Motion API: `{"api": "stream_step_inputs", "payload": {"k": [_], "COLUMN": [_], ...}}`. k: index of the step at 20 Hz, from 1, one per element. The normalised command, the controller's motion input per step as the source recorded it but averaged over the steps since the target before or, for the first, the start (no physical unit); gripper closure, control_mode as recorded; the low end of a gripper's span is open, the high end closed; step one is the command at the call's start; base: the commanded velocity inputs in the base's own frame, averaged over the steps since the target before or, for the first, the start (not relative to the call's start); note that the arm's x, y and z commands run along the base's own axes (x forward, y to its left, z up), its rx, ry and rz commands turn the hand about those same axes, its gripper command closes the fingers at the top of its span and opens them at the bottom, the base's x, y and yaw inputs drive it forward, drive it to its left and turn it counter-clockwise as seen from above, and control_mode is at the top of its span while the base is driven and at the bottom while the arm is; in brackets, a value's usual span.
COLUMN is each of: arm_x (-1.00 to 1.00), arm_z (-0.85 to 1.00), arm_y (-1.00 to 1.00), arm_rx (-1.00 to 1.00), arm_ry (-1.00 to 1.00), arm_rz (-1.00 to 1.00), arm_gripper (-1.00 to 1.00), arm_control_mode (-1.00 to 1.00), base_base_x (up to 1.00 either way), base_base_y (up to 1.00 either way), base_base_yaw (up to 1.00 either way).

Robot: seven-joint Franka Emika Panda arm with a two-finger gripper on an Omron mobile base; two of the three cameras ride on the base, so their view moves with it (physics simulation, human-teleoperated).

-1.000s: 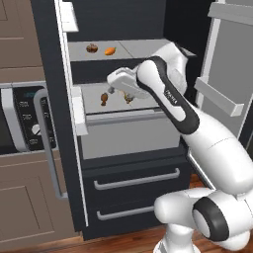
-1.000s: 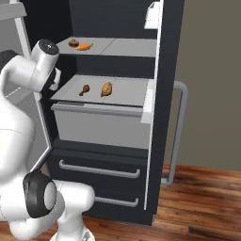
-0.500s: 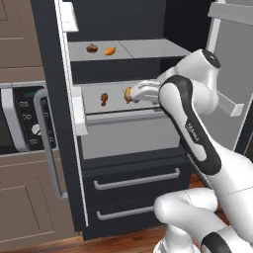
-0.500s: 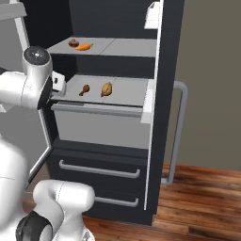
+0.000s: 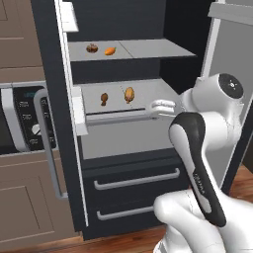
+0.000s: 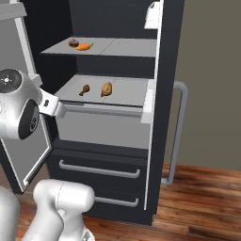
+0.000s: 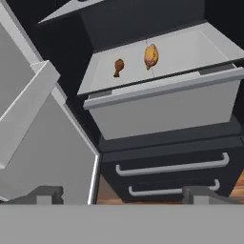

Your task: Gather the mushroom and carrot from the fridge and place them on a tray on the dining counter. Then gather the chicken drumsticks from the fridge and place them on the other tray.

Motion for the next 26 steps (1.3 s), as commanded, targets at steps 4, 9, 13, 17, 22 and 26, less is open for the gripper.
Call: {"api": "stream_step_inputs", "payload": {"k": [4,9,13,17,22,26], "arm_x": [-0.27,-0.16,-0.1,0.0,0.02,0.0], "arm_z": [-0.04,-0.01,-0.06,-0.11,0.0,0.0], "arm_y": [-0.62,-0.38,-0.15,-0.06,0.0,0.0], "arm_rx": [-0.08,-0.07,-0.09,-0.1,0.0,0.0], "arm_ry": [0.0,0.0,0.02,0.07,0.02,0.0], "arm_rz": [-0.08,-0.03,-0.02,-0.09,0.0,0.0], "arm_gripper": [-1.0,-1.0,-1.0,-1.0,-1.0,-1.0], "arm_control_mode": [-1.0,-1.0,-1.0,-1.0,-1.0,-1.0], "base_base_x": [0.0,0.0,0.0,0.0,0.0,0.0], "base_base_y": [0.0,0.0,0.0,0.0,0.0,0.0], "base_base_yaw": [0.0,0.0,0.0,0.0,0.0,0.0]}}
